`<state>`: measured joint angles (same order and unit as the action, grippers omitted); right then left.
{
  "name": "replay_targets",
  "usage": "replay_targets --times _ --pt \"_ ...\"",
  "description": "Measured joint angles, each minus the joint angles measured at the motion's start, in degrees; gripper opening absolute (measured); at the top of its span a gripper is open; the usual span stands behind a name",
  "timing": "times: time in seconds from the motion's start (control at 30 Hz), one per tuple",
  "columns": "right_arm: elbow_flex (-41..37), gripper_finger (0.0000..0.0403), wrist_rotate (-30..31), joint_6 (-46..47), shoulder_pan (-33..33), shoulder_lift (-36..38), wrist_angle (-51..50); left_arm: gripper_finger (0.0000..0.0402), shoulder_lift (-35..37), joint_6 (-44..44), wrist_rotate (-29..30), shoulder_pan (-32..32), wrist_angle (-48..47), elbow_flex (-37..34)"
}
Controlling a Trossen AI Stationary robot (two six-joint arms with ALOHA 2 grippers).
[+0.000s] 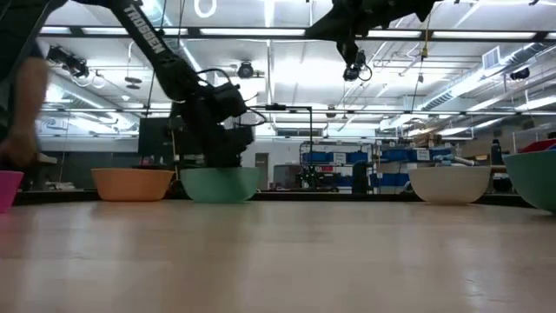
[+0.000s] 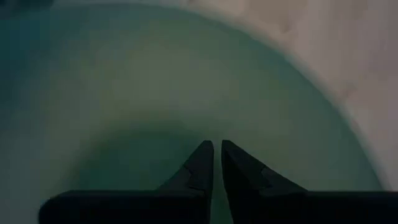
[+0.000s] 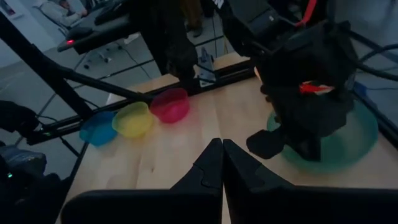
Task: Nest bowls inside each other
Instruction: Move the light green bowl to the center of the table
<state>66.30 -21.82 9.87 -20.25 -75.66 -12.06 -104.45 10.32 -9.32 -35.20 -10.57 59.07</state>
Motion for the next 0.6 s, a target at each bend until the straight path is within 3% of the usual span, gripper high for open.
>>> replay_targets --times 0.2,0.6 --pt "0.0 0.0 0.7 0.4 1.2 1.5 -2.6 0.0043 -1.4 -0.6 -3.2 4.3 -4.1 4.5" --pt "0.0 0.0 14.6 -1.0 7.8 12.9 -7.0 0.0043 -2.6 -7.2 -4.3 16.2 -4.3 4.7"
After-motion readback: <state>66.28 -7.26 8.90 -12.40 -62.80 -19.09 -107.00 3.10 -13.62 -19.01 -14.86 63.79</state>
